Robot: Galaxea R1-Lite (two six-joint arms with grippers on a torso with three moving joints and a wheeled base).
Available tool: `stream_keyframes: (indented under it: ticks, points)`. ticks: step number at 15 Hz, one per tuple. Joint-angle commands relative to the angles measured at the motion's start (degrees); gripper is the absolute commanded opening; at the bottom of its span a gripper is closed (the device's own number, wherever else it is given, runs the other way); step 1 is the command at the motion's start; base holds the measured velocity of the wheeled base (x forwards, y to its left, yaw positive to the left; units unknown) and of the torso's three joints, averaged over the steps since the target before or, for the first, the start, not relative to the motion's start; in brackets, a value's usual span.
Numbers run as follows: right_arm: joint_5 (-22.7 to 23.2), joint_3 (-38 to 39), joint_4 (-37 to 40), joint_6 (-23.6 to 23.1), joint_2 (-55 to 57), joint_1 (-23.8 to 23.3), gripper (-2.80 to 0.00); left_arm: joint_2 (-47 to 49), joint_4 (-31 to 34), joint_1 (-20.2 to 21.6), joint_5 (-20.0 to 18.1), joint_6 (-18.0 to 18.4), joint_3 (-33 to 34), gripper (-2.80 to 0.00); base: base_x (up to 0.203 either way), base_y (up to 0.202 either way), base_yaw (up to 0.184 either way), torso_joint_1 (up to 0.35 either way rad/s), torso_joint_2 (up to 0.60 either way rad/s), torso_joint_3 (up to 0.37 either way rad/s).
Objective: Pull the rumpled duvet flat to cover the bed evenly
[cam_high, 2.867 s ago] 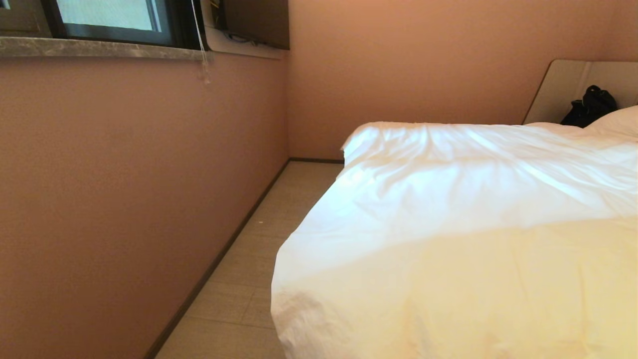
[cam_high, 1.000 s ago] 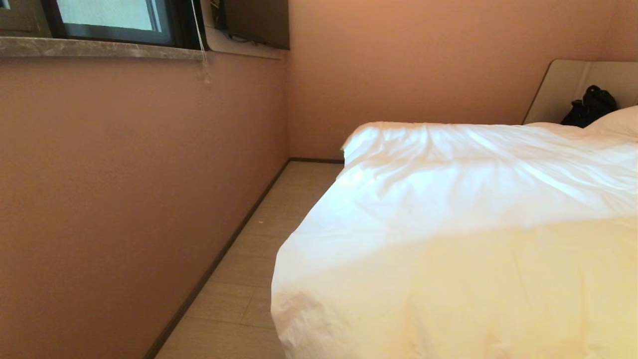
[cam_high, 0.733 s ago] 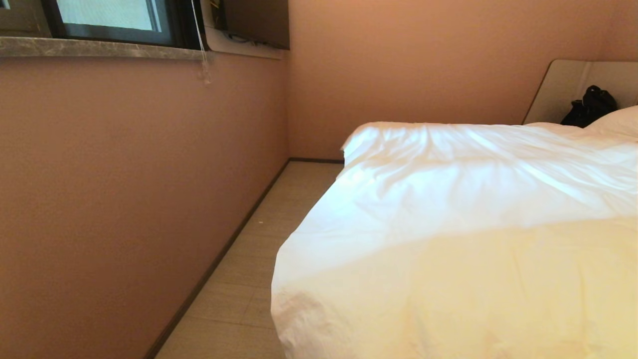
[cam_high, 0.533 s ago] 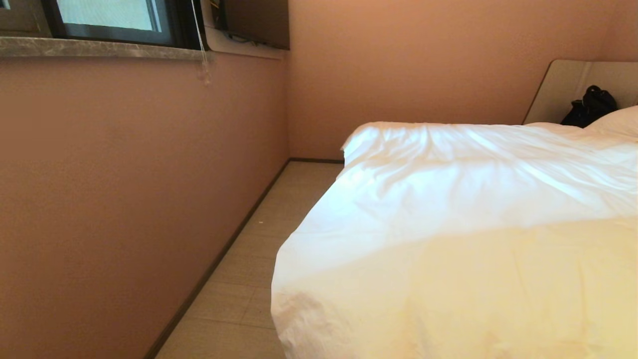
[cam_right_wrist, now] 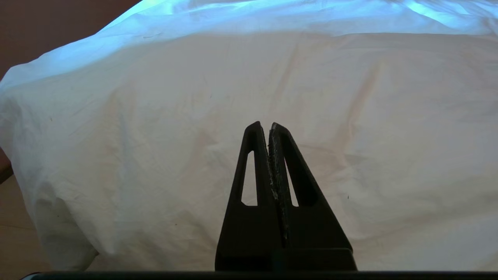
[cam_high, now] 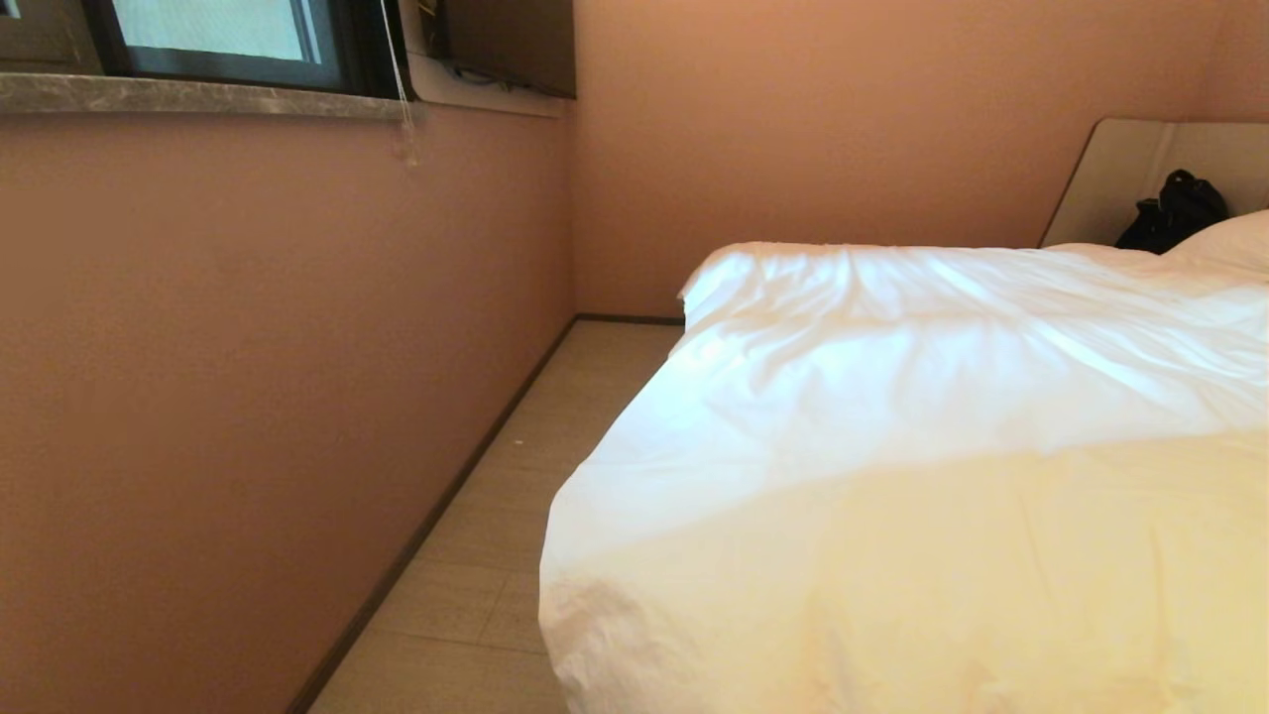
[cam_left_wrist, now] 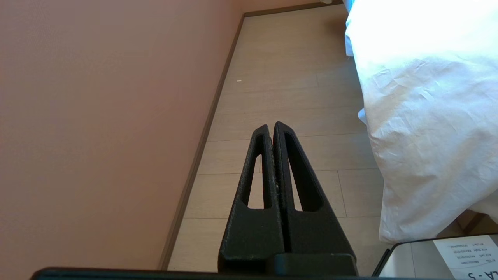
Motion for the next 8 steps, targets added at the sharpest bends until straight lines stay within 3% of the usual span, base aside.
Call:
stream_keyframes:
  ticks: [1,8]
  points:
    - [0.0,0.0,0.0,-0.1,0.0,0.0,-2.80,0.0,0.1,0.0,0.0,0.0,0.0,-2.80,0.000,0.000,0.000,0.000,0.00,0.000]
    - [0.0,0.0,0.0,0.0,0.0,0.0,-2.80,0.0,0.1,0.0,0.0,0.0,0.0,-2.80,0.000,0.000,0.000,0.000,0.00,0.000]
